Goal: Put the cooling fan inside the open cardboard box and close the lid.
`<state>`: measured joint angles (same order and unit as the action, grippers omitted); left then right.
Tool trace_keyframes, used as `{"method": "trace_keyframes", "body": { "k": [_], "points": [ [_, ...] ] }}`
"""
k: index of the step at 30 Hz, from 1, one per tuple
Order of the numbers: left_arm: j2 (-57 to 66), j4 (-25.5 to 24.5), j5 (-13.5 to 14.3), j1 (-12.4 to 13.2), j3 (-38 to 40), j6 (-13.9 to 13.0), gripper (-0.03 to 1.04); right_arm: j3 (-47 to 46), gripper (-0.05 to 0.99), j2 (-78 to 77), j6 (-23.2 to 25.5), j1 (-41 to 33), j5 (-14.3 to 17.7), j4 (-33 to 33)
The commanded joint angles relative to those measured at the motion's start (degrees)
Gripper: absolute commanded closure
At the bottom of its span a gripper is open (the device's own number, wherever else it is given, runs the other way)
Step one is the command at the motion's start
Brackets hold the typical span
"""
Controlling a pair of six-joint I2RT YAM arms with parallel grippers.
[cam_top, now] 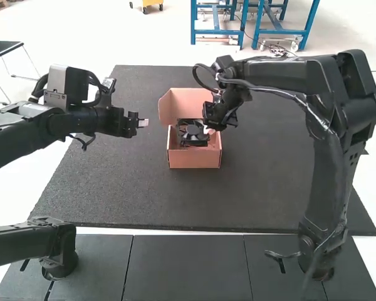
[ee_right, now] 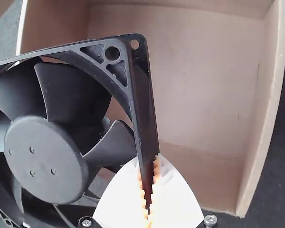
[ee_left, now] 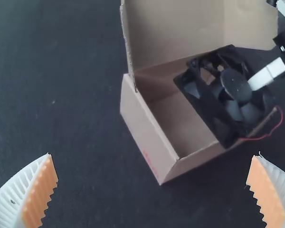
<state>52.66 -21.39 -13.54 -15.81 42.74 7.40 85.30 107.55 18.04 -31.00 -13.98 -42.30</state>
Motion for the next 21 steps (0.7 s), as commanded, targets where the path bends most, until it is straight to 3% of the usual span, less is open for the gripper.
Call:
{"method": "trace_keyframes", "body": {
  "k": [1,16,21],
  "points": [
    [-1.7,0.2,-1.1,-0.4,0.7,0.5,0.07,2.9,0.96,0.8,0.7,-0.3,-0.3,0.4],
    [-3.4,-1.6,-1.6,-0.4,0.3,1.0,0.07,5.7,0.96,3.7,0.5,0.2,-0.2,0.1],
    [-3.6,-3.6,-3.3,-0.4,0.2,0.8,0.07,5.6,0.96,4.2,0.2,0.2,0.1,0.0]
  ]
}}
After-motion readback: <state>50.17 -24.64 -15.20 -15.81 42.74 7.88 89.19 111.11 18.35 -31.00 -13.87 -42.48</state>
